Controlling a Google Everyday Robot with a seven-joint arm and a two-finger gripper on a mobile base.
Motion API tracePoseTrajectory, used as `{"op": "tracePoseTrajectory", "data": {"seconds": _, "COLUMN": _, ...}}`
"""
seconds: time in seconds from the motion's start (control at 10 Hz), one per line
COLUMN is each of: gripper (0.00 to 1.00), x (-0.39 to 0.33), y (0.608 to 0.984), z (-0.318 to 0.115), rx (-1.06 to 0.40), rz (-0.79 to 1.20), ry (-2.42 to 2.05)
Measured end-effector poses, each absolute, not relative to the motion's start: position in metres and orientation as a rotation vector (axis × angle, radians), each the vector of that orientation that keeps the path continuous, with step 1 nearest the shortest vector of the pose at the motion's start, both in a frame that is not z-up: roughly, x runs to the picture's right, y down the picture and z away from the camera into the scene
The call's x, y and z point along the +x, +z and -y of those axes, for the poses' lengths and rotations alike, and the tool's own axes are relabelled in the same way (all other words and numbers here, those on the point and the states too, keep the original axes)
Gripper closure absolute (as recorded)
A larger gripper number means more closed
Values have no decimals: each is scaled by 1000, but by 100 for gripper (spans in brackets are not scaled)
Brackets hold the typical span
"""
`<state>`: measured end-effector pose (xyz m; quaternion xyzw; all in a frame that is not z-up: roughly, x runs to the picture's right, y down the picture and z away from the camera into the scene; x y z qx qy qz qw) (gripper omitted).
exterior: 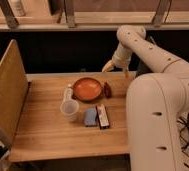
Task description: Push the eraser across the table
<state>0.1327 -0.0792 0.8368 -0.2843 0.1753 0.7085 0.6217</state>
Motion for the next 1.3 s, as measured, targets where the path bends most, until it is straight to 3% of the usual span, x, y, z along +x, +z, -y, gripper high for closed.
{"op": "tracePoseTrajectory", "data": {"seconds": 0.1, "gripper": 22, "x": 133, "y": 837, "z": 79, "rx": -653, "rz": -403, "ry": 1628}}
{"op": "tracePoseTrajectory", "data": {"seconds": 0.7, "gripper": 82, "x": 133, "y": 837, "z": 80, "rx": -651, "rz": -403, "ry": 1626}}
{"op": "tracePoseTrajectory", "data": {"seconds": 0.9, "gripper": 97, "x": 132, "y": 835, "z": 80, "rx": -626, "rz": -399, "ry": 1589}}
{"op": "tracePoseTrajectory", "data": {"seconds": 1.3, "gripper": 100, "x": 126, "y": 818, "z": 45, "rx": -517, "rz": -436, "ry": 1395}}
